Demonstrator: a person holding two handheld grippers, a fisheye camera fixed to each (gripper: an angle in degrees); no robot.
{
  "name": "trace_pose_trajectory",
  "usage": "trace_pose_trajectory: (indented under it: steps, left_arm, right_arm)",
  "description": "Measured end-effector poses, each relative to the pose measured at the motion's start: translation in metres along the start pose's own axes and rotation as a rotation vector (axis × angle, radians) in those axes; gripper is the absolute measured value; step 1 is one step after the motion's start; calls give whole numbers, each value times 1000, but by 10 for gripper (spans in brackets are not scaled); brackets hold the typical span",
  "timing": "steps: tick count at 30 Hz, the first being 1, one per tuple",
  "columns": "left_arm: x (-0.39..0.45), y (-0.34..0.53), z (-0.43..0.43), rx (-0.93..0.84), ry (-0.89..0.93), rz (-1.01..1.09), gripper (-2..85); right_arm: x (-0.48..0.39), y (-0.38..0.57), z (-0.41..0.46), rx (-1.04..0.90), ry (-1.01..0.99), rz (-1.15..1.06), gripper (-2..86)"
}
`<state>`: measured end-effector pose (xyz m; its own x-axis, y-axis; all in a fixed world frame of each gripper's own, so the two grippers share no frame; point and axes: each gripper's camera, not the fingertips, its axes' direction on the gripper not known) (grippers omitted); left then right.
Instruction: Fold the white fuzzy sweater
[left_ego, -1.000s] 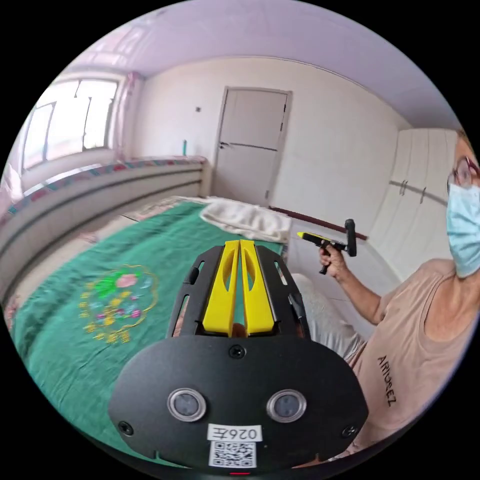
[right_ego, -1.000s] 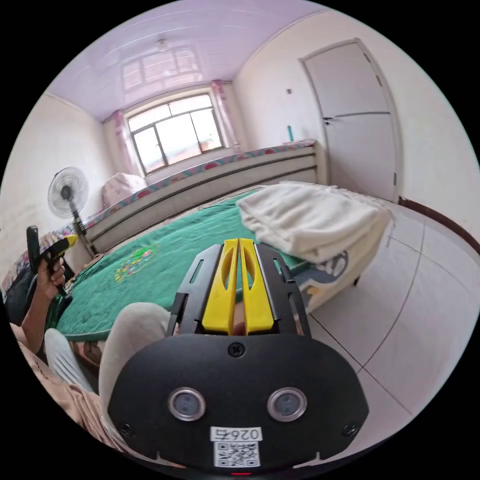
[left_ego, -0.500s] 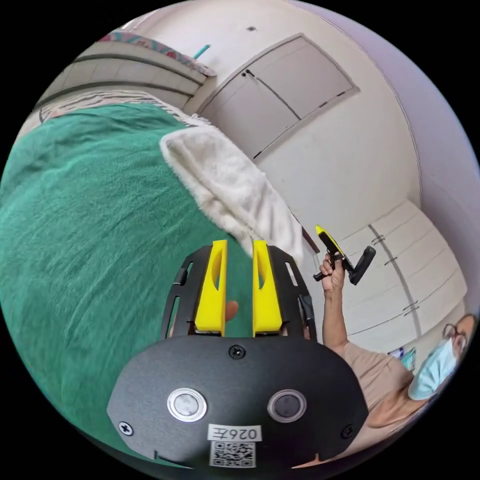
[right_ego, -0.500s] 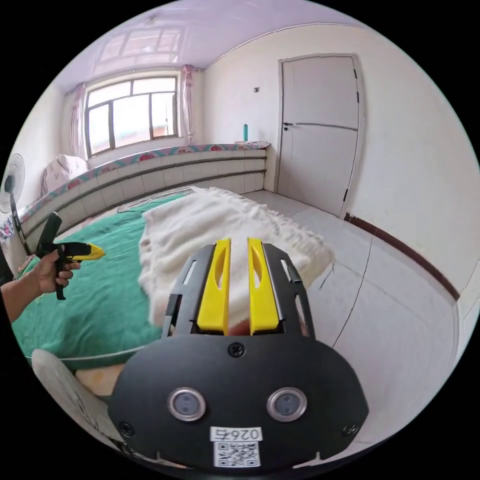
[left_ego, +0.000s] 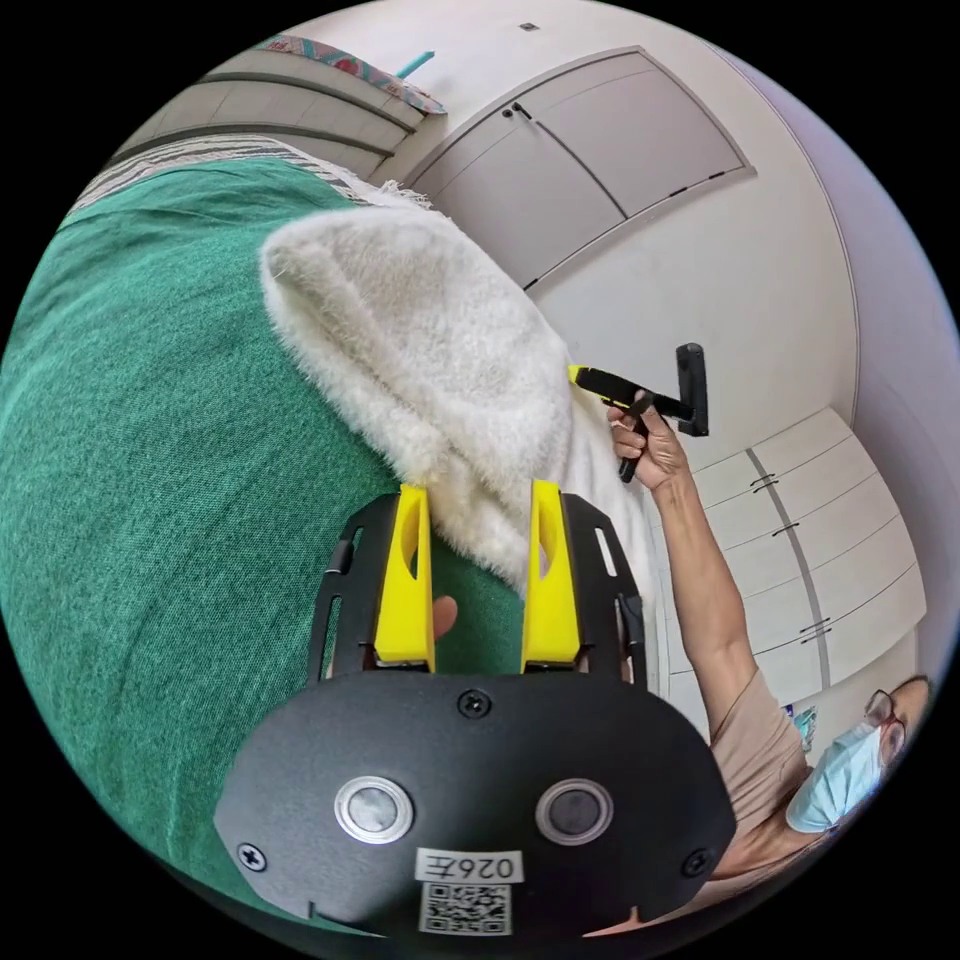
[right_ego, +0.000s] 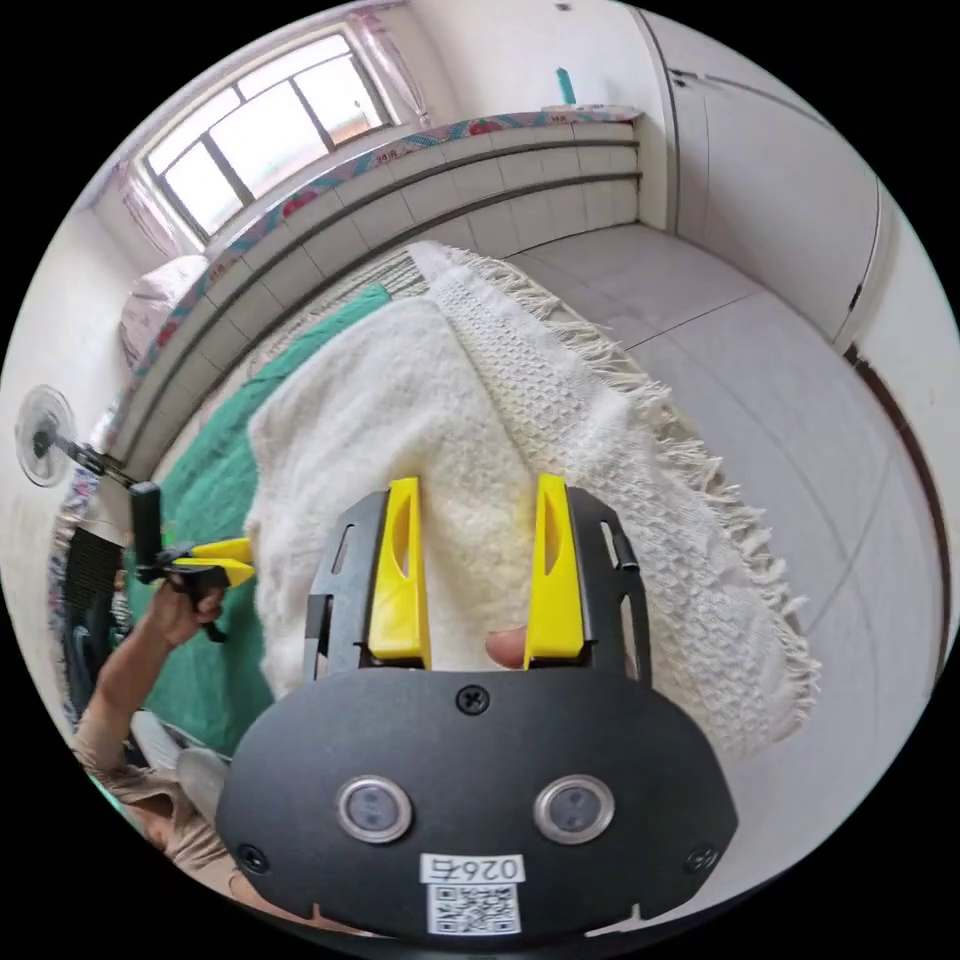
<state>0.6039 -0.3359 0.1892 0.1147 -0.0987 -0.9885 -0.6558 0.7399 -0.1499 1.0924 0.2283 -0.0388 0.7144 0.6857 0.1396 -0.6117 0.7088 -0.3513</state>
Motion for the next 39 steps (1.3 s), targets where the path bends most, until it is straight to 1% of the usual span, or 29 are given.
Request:
trace_pose_trajectory:
  steps: [1,3,5,9,12,14,15,16,17,19,21,23,24,26,27,29,30,32,33,35,36,38,39]
  left_arm:
    - [-10,2,3,10,26,-16,143]
    - [-22,7,9,34,62,-36,151]
    - [-34,14,16,64,91,-33,161]
    - [-48,22,26,86,140,-22,182]
    - [-61,28,31,94,199,-3,182]
    - [-80,37,34,110,255,-39,120]
    - [-84,39,37,100,281,-48,102]
    - [-92,46,40,91,379,-48,65]
    - [-95,58,37,120,463,-39,47]
    - [-90,79,24,160,514,3,29]
    - [-80,104,0,184,546,50,18]
    - [-55,141,-52,225,542,118,9]
    - [-48,151,-69,236,538,131,8]
    - [-20,200,-147,311,501,182,6]
    - [-12,215,-169,333,484,197,6]
    - [25,281,-267,427,375,258,8]
    - [35,300,-292,452,336,273,9]
    - [83,386,-387,540,117,295,13]
    - [95,408,-408,555,54,291,15]
    - [142,500,-479,591,-186,216,19]
    - [152,523,-493,595,-239,192,21]
    - [191,611,-533,605,-449,120,26]
    - [198,631,-540,603,-493,104,27]
  right_arm:
    - [7,-3,2,-5,-86,21,81]
    - [4,0,-2,12,-91,-3,42]
    - [-13,15,-17,87,-65,-80,0]
    - [-55,51,-43,221,-105,-225,-10]
    - [-116,95,-62,283,-107,-411,-12]
    - [-175,141,-73,307,-66,-576,-13]
    - [-188,152,-75,311,-54,-610,-13]
    - [-213,173,-79,321,-23,-662,-13]
    - [-236,193,-82,333,24,-697,-14]
    - [-263,219,-91,381,78,-730,-14]
    - [-284,238,-111,456,73,-738,-15]
    - [-308,254,-145,563,-31,-732,-16]
    - [-315,256,-153,576,-68,-735,-16]
    - [-350,265,-182,626,-218,-774,-16]
    - [-361,268,-188,636,-249,-791,-16]
    - [-411,281,-212,677,-359,-873,-16]
    - [-424,284,-218,685,-386,-896,-16]
    - [-480,295,-235,697,-499,-985,-16]
    - [-494,296,-238,689,-530,-1003,-16]
    - [-547,302,-245,630,-663,-1044,-16]
    - [-560,303,-245,609,-696,-1052,-16]
    - [-611,313,-238,506,-833,-1084,-15]
    - [-622,316,-235,474,-867,-1091,-15]
